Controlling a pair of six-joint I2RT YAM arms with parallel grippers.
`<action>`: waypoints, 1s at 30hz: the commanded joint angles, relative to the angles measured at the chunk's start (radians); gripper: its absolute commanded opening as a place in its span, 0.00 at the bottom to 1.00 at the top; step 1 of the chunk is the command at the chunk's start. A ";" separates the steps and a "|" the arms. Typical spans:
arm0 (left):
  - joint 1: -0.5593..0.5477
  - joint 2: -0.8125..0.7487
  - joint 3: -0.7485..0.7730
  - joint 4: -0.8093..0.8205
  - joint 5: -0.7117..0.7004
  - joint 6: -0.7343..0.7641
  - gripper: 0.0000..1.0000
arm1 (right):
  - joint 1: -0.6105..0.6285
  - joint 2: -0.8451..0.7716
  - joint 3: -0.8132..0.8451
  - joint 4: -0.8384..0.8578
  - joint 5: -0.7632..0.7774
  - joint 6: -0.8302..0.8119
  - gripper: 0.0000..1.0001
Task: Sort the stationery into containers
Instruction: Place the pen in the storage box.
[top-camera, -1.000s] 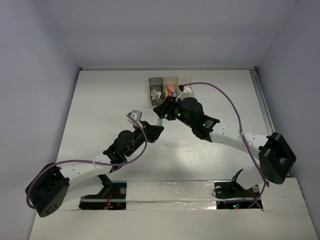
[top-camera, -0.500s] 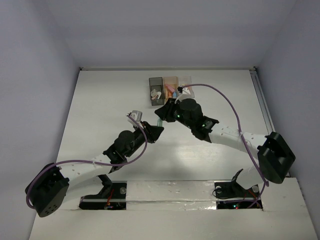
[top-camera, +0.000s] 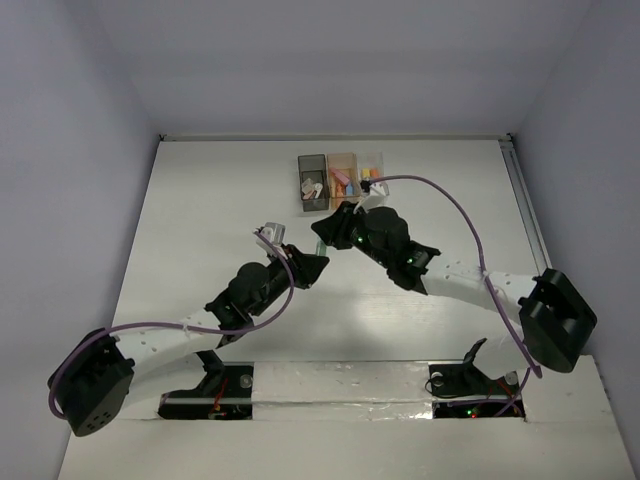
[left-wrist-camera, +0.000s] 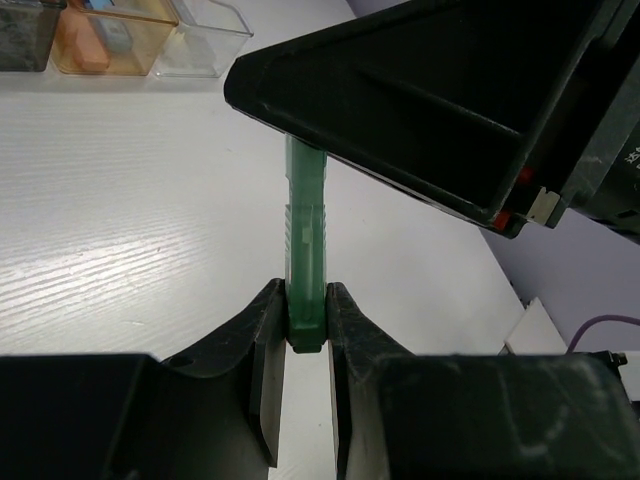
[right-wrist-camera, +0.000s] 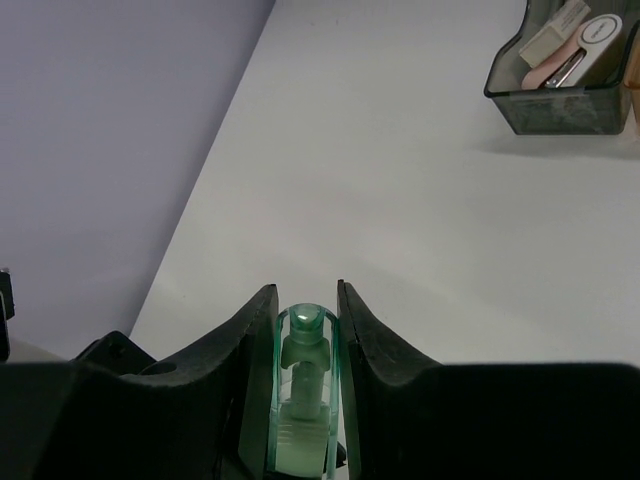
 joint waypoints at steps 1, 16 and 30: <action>0.006 -0.050 0.045 0.081 -0.065 -0.030 0.00 | 0.025 -0.033 -0.050 0.087 0.071 -0.044 0.08; 0.006 -0.116 0.096 0.075 -0.101 -0.016 0.00 | 0.104 -0.032 -0.136 0.157 0.099 -0.035 0.00; 0.006 -0.175 0.172 0.026 -0.164 0.078 0.00 | 0.192 -0.023 -0.199 0.120 0.137 0.017 0.00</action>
